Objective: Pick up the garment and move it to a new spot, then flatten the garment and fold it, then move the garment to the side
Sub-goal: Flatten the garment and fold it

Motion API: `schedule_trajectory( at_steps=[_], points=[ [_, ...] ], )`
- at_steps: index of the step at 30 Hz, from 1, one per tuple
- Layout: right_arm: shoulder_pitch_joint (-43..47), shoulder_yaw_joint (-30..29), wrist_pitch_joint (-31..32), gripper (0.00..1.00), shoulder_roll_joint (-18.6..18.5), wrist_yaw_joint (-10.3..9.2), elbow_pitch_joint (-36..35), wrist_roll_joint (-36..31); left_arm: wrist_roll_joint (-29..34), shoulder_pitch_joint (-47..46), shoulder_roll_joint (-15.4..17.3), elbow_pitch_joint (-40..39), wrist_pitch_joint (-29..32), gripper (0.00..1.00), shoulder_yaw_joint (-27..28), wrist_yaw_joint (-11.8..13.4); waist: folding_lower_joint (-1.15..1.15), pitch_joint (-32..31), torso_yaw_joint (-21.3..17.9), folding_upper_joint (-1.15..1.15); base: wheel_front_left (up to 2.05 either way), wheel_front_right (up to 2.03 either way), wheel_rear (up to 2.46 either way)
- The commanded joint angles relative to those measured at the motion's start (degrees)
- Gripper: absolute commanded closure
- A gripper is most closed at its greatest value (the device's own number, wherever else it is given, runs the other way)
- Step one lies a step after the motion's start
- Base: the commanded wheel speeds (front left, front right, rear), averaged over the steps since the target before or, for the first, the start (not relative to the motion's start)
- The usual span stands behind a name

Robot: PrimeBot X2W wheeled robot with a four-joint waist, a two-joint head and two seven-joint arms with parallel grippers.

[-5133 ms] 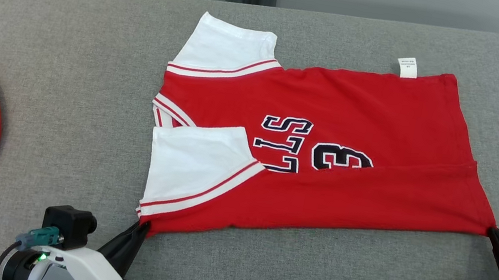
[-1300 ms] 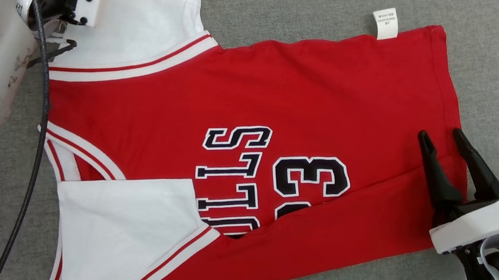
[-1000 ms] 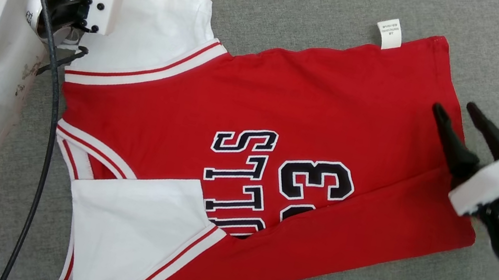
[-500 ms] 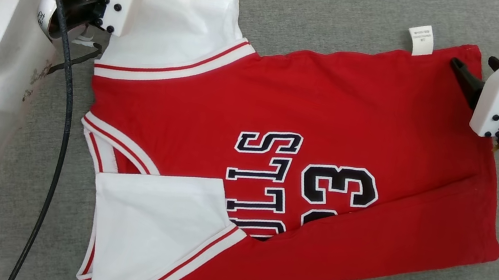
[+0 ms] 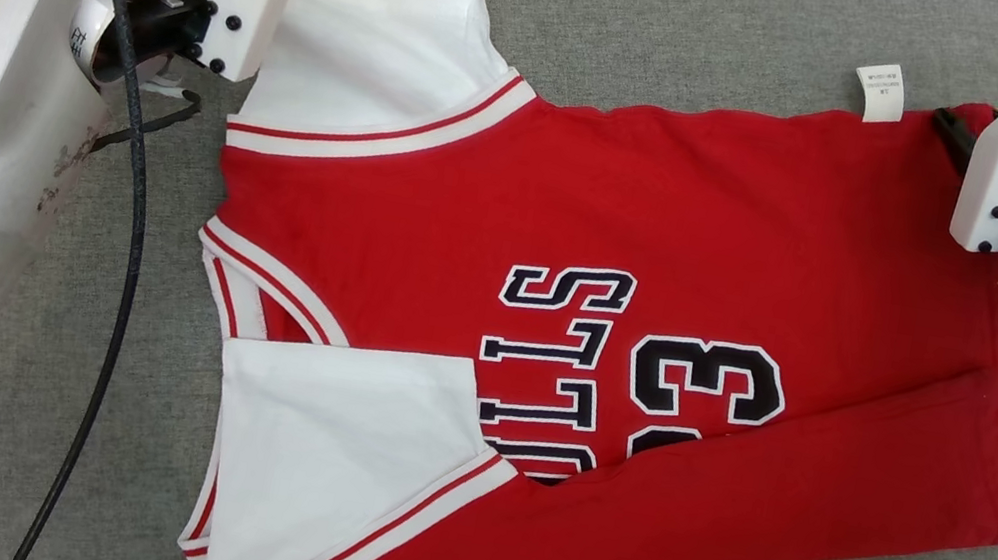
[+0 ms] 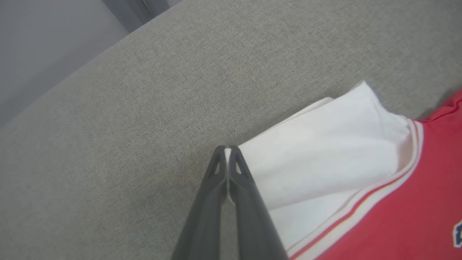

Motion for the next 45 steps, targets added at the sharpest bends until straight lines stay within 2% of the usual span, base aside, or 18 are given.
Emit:
schedule_trajectory(
  at_steps=[1,2,12,17,21,25,29,36,37,40,45],
  points=[
    [-0.7,0.5,-0.2,0.95,-0.3,-0.02,0.4,-0.2,-0.4,0.5,0.2,-0.1,0.0,1.00,-0.1,0.0,0.00,0.0,0.1,0.00,0.00,0.00,0.00],
    [-1.0,0.7,-0.6,1.00,-0.5,-0.02,0.6,-0.3,-0.2,0.5,0.4,-0.3,-0.1,1.00,-0.2,0.0,0.00,-0.1,0.2,0.00,0.00,0.00,0.00],
    [-4.3,-0.2,-8.1,1.00,-0.9,-0.02,2.3,1.4,5.9,-4.3,4.0,-1.4,-12.5,1.00,-1.4,-0.2,0.00,0.5,0.9,0.00,0.00,0.00,0.00],
    [-5.6,-1.2,-12.0,1.00,-0.9,-0.02,3.3,3.8,7.3,-6.9,4.1,0.1,-19.2,1.00,-0.7,0.8,0.00,1.0,1.4,0.00,0.00,0.00,0.00],
    [-6.1,-0.9,-15.3,1.00,-1.7,-0.02,3.0,6.0,7.5,-8.2,3.8,2.4,-22.4,1.00,-0.6,0.6,0.00,1.3,2.0,0.00,0.00,0.00,0.00],
    [-3.6,0.7,-18.2,1.00,-2.7,-0.02,-0.1,10.1,4.6,-6.8,2.5,2.5,-26.1,1.00,-0.6,-0.4,0.00,1.0,3.0,0.00,0.00,0.00,0.00],
    [0.5,5.1,-20.7,1.00,-6.1,-0.02,-6.6,15.0,1.6,-3.1,3.0,-0.5,-29.2,1.00,-2.2,-0.9,0.00,0.1,4.1,0.00,0.00,0.00,0.00],
    [8.3,13.4,-25.1,1.00,-14.8,-0.02,-16.9,23.1,-2.7,6.9,7.7,-11.8,-32.2,1.00,-2.8,-1.0,0.00,-1.8,5.2,0.00,0.00,0.00,0.00],
    [8.3,13.4,-25.1,1.00,-14.8,-0.02,-16.9,23.1,-2.7,6.9,7.7,-11.8,-32.2,1.00,-2.8,-1.0,0.00,-1.8,5.2,0.00,0.00,0.00,0.00],
    [11.0,15.5,-26.6,1.00,-17.8,-0.01,-19.9,26.5,-4.7,12.9,9.9,-18.8,-31.3,1.00,-1.9,0.6,0.00,-2.6,5.6,0.00,0.00,0.00,0.00],
    [14.1,18.3,-29.1,1.00,-22.1,-0.01,-24.4,30.5,-7.1,22.7,13.5,-31.4,-28.5,1.00,-0.9,4.9,0.00,-3.1,6.4,0.00,0.00,0.00,0.00]
  ],
)
